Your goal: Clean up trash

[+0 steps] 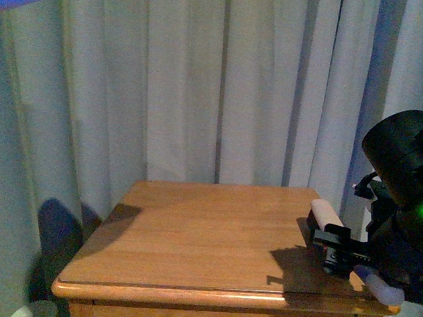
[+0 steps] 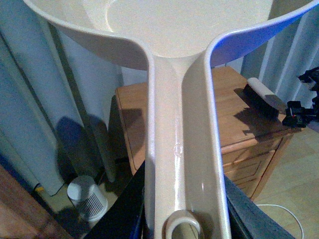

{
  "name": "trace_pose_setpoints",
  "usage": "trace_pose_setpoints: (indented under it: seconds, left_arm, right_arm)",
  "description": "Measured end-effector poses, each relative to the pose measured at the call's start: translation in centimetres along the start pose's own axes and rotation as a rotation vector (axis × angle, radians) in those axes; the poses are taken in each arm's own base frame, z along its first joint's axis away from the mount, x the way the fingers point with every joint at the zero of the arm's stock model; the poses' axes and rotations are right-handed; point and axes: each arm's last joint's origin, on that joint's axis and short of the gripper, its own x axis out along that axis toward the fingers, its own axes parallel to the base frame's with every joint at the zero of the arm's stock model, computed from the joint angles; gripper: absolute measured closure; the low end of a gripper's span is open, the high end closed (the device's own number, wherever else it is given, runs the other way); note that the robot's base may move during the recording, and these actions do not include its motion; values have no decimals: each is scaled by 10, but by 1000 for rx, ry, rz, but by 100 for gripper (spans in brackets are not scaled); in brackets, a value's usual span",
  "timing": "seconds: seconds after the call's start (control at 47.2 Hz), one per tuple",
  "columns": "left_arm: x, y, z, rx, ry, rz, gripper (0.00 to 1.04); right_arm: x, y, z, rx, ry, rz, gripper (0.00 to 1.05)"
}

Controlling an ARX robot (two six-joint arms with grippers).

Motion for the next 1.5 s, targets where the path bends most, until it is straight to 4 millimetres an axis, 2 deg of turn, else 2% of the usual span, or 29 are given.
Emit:
trace_pose_setpoints:
  seconds: [0.297,0.424,0.615,0.657,0.742,0.89,0.996,1.081,1.399,1.505]
  left_arm:
    - [0,0,0,0,0,0,78]
    - [0,0,0,0,0,0,78]
    - [0,0,0,0,0,0,78]
    - [0,0,0,0,0,0,78]
    - [0,0,0,0,0,0,78]
    - [0,0,0,0,0,0,78]
    - [0,0,0,0,0,0,78]
    - [0,0,0,0,0,0,78]
    - [0,0,0,0,0,0,78]
    - [0,0,0,0,0,0,78]
  right_arm:
    - [-2,3,1,-12,-22,19,83]
    - [-6,1,0,-32,-35,22,84]
    - [-26,0,10,-90,-147,6,84]
    - [-36,0,15,-112,-202,2,84]
    - [-70,-2,27,-161,-363,2,84]
    - [-118,-11,29,-195,-537,4,84]
    - [-158,-27,12,-227,-664,-22,84]
    - [-178,-37,-7,-243,-719,-43,84]
    - [-235,-57,-66,-233,-829,-56,84]
    - [-246,-63,-81,-210,-844,-73,84]
